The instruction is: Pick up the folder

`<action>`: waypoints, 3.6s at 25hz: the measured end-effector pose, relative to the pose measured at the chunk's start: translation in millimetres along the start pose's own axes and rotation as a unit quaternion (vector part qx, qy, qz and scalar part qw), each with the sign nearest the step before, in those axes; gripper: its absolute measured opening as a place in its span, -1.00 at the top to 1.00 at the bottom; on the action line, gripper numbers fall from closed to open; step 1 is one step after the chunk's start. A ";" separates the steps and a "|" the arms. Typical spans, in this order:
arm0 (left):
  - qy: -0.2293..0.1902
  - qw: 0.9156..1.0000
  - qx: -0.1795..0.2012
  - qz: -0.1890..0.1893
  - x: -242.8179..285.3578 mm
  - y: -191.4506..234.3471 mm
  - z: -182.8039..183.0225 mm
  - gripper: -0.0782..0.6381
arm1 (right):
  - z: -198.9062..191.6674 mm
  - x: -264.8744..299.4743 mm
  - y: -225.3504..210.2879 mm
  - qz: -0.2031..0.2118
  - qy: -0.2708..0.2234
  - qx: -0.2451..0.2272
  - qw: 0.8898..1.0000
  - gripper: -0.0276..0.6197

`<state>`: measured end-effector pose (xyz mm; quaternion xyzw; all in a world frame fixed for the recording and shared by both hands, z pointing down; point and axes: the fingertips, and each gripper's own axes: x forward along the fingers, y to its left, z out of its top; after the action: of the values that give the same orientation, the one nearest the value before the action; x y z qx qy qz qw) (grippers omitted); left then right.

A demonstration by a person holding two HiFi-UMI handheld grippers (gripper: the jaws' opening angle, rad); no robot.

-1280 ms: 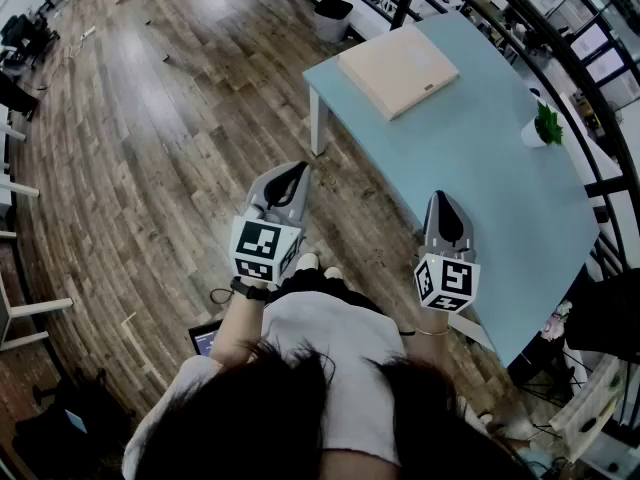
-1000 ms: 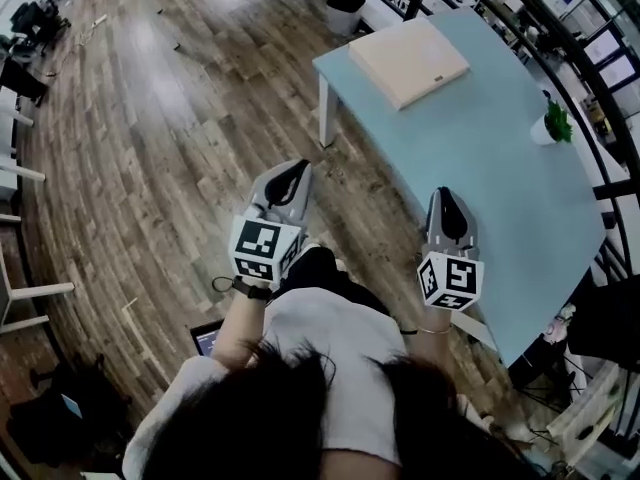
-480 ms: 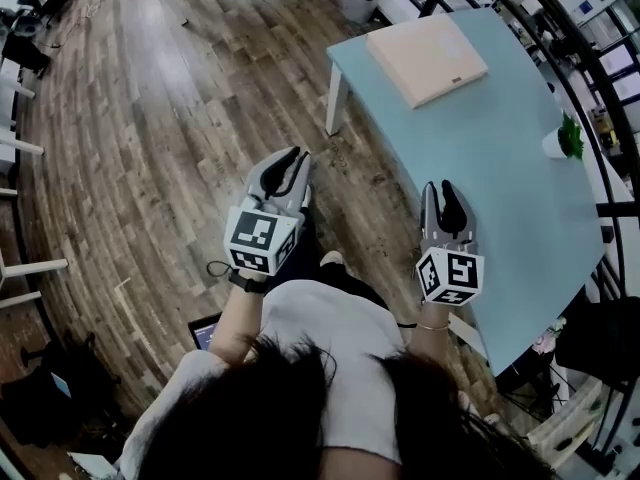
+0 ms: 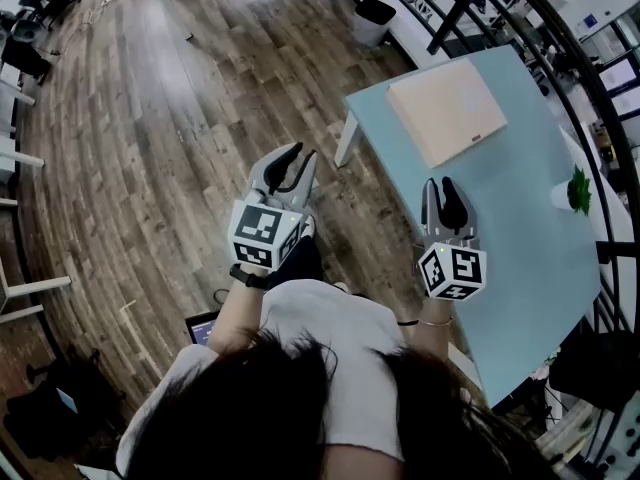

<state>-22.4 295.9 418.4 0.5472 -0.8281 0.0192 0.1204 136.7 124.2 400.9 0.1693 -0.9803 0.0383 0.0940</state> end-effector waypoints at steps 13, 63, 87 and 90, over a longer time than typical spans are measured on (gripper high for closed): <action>0.008 1.000 0.008 -0.029 56.8 99.2 22.3 0.52 | 12.4 90.2 7.2 -0.060 0.004 0.017 0.998 0.63; 0.099 0.917 0.079 -0.378 451.7 -97.4 67.9 0.49 | -17.7 96.4 -275.6 -0.354 0.020 0.190 0.916 0.50; 0.195 0.879 0.046 -0.432 451.0 -94.7 9.1 0.41 | -55.0 109.3 -253.4 -0.367 0.046 0.255 0.893 0.50; 0.222 0.871 0.048 -0.436 449.1 -91.3 -12.0 0.41 | -70.6 111.1 -248.0 -0.364 0.055 0.274 0.888 0.50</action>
<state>-104.3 -143.6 519.9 0.8389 -0.4550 0.1256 0.2711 130.1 -137.3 502.7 0.5312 -0.7934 0.2779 0.1053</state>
